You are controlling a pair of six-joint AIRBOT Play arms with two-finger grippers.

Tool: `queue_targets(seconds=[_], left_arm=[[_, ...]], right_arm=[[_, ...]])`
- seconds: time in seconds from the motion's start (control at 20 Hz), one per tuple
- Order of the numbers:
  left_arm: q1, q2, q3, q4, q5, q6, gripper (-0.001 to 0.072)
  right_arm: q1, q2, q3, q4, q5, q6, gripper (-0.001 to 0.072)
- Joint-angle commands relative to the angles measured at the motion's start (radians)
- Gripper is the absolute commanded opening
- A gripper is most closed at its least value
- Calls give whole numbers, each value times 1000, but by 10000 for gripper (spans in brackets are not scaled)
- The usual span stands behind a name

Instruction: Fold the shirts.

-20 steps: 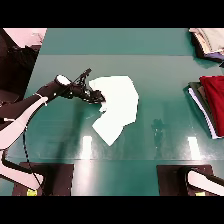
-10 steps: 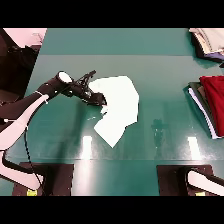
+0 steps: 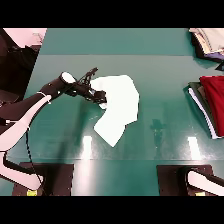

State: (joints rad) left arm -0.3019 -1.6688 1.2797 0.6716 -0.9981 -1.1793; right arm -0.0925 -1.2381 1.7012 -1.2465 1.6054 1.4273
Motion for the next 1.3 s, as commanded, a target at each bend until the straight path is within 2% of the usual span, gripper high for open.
queue_targets(seconds=[0.0,0.05,0.15,0.2,0.4,0.55,0.65,0.7,0.75,0.8,0.85,0.9,1.05,1.15,1.25], left_arm=[[27,18,82,73,-106,0,24],[31,28,105,116,-137,0,24],[31,42,124,136,-178,1,25],[31,45,125,136,-191,1,25],[31,45,125,138,-229,1,24],[31,45,125,137,-244,0,25],[31,45,125,138,-251,1,24],[31,45,125,138,-253,1,24],[31,45,125,138,-256,1,24],[31,45,125,138,-259,1,24],[31,45,125,142,-264,0,24],[31,45,125,150,-273,0,24],[57,98,145,304,-303,-46,24],[105,172,201,430,-334,-56,24],[162,258,280,475,-363,-55,25]], right_arm=[[61,36,-181,148,-65,-8,17],[98,51,-287,182,-115,-8,51],[191,61,-507,241,-247,-7,548],[240,56,-609,287,-320,-7,575],[451,-60,-857,475,-567,-32,572],[563,-180,-845,516,-657,-59,568],[602,-243,-792,519,-687,-60,497],[610,-266,-766,519,-694,-60,486],[610,-285,-740,519,-693,-60,394],[610,-298,-719,512,-692,-60,251],[605,-301,-703,501,-696,-63,72],[599,-297,-689,473,-695,-68,15],[529,-216,-629,302,-650,-58,14],[433,-115,-559,172,-594,-14,14],[317,-8,-470,97,-547,6,14]])
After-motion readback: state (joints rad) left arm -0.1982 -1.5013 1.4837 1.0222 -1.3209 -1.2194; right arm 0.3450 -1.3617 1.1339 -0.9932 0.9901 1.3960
